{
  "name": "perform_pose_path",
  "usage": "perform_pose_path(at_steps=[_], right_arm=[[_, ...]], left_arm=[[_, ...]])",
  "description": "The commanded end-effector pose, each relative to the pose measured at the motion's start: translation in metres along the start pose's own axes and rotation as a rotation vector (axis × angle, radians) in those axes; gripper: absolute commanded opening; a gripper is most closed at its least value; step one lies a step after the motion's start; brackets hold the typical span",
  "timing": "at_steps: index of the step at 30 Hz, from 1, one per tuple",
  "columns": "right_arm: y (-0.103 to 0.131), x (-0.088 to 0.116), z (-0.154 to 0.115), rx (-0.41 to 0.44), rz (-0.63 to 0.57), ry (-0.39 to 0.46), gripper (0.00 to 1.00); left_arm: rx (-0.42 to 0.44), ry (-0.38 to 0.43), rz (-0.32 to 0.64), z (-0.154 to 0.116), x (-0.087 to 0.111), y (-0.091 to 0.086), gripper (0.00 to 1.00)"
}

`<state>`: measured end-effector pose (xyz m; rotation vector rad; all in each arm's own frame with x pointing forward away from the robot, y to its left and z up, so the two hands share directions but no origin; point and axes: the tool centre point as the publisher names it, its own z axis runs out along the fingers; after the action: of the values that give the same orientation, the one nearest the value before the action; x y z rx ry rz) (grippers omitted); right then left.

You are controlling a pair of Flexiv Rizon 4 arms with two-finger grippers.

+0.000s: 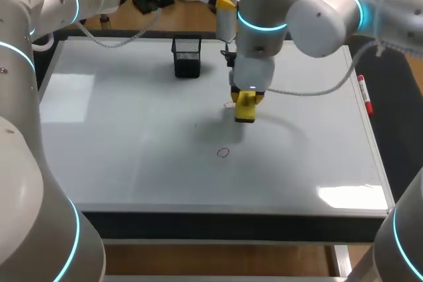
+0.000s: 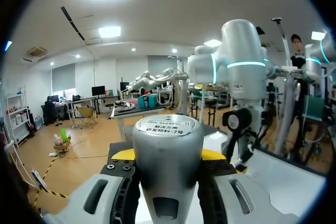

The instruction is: Pick up the inspection probe, press it on each red-marked spot on the whiteboard one by one, put down the probe, pick up the eraser, and wipe off all the red marks.

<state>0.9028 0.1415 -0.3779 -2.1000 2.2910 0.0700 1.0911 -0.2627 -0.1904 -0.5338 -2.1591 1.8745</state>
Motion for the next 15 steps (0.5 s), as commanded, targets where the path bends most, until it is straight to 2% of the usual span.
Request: perform_pose_path(at_steps=[1,9,15], right_arm=[[-0.013,-0.025,0.01,-0.016,-0.024,0.05,0.0],[-0.022,-0.054,0.021,-0.023,-0.061,0.036,0.0],[-0.027,-0.06,0.027,-0.022,-0.066,0.033,0.0]], left_arm=[[0.005,0.255,-0.002,-0.002,-0.007,0.001,0.0],[0.005,0.255,-0.002,-0.002,-0.007,0.001,0.0],[0.005,0.255,-0.002,-0.002,-0.007,0.001,0.0]])
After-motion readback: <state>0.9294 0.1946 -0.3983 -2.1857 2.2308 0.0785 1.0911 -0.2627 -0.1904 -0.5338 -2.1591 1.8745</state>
